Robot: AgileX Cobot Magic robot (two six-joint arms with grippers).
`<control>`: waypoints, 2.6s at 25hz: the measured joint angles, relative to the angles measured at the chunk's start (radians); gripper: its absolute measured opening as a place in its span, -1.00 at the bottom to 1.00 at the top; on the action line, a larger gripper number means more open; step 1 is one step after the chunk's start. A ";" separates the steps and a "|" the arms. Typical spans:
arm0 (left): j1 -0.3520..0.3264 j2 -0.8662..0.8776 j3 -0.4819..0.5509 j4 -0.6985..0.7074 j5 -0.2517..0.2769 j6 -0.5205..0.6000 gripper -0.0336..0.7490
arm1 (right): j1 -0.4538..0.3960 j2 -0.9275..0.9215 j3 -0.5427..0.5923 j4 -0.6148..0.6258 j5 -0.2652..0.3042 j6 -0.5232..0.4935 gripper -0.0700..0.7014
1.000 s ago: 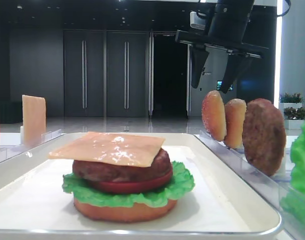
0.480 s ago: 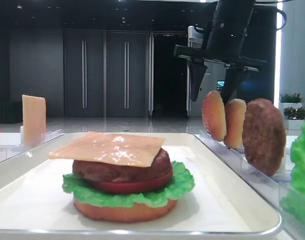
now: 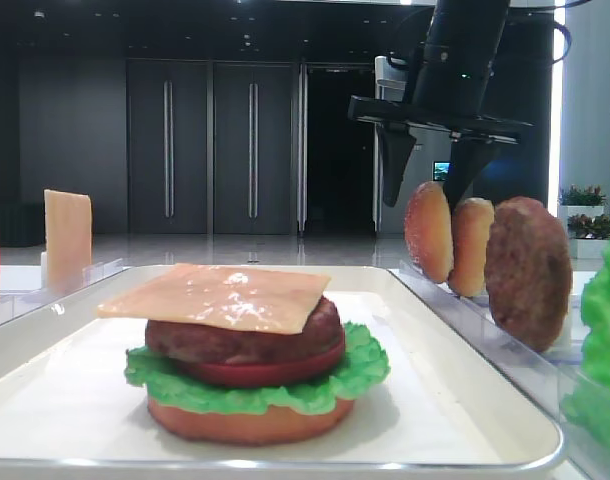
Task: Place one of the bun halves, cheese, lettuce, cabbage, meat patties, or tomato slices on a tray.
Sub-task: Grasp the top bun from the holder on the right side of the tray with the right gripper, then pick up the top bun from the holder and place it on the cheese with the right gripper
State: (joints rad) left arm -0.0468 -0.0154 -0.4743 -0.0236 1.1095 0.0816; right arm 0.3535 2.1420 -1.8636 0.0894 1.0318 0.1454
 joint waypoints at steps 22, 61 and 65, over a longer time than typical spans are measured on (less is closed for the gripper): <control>0.000 0.000 0.000 0.000 0.000 0.000 0.45 | 0.001 0.000 -0.001 -0.023 0.015 0.000 -0.20; 0.000 0.000 0.000 -0.001 0.000 0.000 0.45 | 0.030 -0.298 0.172 0.280 0.098 -0.070 -0.22; 0.000 0.000 0.000 -0.001 0.000 0.000 0.45 | 0.030 -0.401 0.311 0.390 -0.001 -0.145 -0.22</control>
State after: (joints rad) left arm -0.0468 -0.0154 -0.4743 -0.0247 1.1095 0.0816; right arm 0.3837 1.7410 -1.5525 0.4793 1.0303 0.0000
